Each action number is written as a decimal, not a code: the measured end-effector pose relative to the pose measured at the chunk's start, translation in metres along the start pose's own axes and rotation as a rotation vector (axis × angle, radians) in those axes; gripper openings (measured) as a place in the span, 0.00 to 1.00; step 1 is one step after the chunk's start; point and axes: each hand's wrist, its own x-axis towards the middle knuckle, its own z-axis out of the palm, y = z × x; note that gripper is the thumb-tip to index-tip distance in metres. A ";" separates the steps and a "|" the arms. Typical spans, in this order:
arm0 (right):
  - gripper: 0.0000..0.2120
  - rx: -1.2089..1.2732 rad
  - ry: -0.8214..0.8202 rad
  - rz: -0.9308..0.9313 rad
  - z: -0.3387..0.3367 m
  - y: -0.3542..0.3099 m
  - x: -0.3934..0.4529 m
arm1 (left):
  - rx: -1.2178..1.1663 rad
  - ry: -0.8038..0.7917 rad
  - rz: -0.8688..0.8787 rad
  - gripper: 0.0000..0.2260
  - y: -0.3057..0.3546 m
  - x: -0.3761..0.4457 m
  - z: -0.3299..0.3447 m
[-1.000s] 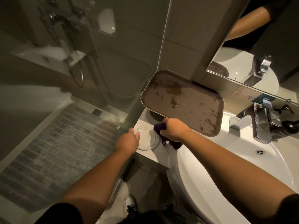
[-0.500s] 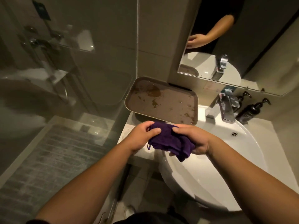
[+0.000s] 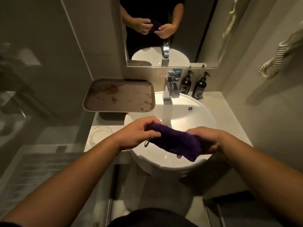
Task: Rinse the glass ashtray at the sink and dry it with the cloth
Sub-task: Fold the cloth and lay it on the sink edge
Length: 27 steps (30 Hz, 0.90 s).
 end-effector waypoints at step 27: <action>0.10 -1.159 0.151 -0.536 0.032 0.056 -0.088 | -0.102 0.010 -0.321 0.31 -0.009 -0.049 0.133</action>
